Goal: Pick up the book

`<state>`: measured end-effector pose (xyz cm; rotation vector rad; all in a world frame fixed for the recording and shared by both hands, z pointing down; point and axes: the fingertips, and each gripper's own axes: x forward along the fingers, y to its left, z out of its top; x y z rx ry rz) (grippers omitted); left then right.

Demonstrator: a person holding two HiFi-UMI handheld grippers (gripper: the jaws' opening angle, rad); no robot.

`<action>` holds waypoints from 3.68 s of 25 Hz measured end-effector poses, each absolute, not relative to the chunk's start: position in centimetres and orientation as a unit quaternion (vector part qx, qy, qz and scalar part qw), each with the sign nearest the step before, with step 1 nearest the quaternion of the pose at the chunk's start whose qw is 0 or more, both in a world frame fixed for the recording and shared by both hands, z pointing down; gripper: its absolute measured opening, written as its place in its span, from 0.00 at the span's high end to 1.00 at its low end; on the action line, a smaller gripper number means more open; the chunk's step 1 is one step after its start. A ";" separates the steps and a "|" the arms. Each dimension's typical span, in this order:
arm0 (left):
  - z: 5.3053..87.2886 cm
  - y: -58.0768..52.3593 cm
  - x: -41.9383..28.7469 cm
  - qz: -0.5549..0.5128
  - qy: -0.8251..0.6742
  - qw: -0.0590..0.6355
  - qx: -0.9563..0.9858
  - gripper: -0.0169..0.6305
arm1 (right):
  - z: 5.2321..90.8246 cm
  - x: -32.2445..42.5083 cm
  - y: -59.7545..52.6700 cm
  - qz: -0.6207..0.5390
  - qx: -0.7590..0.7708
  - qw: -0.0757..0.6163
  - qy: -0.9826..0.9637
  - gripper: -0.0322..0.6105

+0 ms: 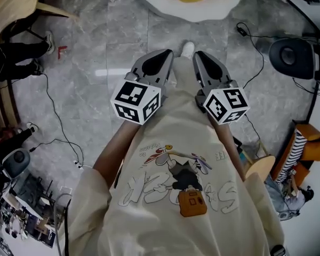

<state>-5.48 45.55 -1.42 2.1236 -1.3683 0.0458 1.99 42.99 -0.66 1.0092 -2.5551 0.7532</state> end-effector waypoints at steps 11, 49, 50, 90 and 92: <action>-0.4 38.9 -6.6 0.035 -0.531 0.308 0.788 0.96 | 0.3 1.4 36.3 0.280 0.341 0.129 -0.888 0.88; 2.3 7.9 0.6 0.150 -0.517 0.330 0.776 0.96 | 3.8 5.8 4.1 0.385 0.242 0.109 -0.884 0.88; 2.6 7.7 0.6 0.152 -0.511 0.329 0.780 0.96 | 4.0 5.7 3.9 0.388 0.242 0.110 -0.883 0.88; 17.6 -1.2 -8.0 0.197 -0.412 0.391 0.799 0.96 | 18.2 -2.4 -2.9 0.459 0.281 0.154 -0.828 0.88; 18.9 -1.4 -8.1 0.197 -0.411 0.397 0.796 0.96 | 19.3 -2.7 -3.3 0.467 0.282 0.154 -0.824 0.88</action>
